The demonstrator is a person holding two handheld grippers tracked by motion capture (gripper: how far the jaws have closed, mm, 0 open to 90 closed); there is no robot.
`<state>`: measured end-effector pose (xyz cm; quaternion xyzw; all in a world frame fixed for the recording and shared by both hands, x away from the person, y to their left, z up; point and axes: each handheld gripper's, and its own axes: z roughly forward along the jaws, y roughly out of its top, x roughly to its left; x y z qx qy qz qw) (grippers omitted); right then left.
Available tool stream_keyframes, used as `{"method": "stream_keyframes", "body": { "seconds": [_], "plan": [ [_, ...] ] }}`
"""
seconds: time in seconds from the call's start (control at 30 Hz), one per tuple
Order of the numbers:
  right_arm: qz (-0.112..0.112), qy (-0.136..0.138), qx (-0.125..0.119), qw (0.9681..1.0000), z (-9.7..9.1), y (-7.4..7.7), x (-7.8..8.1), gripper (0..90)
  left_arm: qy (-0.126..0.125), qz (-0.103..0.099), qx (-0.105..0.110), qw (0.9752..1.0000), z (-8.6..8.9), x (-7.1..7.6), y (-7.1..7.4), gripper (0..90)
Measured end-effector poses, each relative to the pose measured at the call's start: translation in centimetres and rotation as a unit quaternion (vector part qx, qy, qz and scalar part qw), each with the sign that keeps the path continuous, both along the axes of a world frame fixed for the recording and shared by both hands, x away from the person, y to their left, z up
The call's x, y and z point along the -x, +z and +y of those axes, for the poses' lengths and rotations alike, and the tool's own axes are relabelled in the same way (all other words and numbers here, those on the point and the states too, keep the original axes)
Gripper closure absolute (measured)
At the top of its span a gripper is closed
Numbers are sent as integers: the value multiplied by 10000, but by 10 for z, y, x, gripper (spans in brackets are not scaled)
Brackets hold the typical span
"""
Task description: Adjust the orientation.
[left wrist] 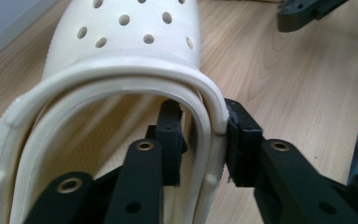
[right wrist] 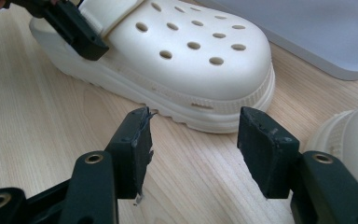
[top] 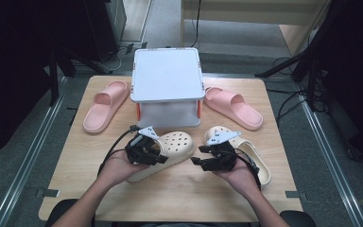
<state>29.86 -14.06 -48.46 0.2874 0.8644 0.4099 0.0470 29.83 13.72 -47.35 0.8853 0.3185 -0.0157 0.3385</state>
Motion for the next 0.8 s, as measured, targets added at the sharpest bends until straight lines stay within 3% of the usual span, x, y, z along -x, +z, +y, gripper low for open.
{"method": "stream_keyframes", "body": {
  "seconds": [0.1,0.27,0.6,0.8],
  "plan": [
    [-7,37,5,10000,2,-1,0,452,55,-11,75,10000,4,1,5,603],
    [-12,19,5,10000,2,-1,0,452,92,-80,237,9996,18,4,20,561],
    [19,-34,-47,10000,8,-1,0,456,228,-64,447,9987,51,0,42,698],
    [41,-68,-88,9999,14,-2,0,473,293,-76,629,9976,67,-3,48,788]
  ]
}}
